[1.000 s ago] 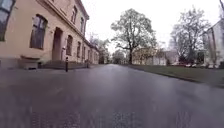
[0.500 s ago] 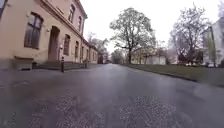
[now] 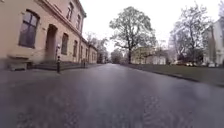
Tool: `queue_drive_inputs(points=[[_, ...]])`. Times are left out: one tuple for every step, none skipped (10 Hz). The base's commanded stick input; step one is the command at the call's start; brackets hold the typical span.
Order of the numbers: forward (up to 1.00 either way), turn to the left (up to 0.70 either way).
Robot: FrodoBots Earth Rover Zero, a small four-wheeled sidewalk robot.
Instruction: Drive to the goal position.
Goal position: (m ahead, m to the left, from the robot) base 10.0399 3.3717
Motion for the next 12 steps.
queue_drive_inputs(points=[[1.0,0.0],[1.0,0.0],[1.0,0.0],[1.0,0.0],[1.0,0.0],[1.0,0.0],[1.0,0.0],[1.0,0.0],[1.0,0.0],[1.0,0.0],[1.0,0.0],[1.0,0.0]])
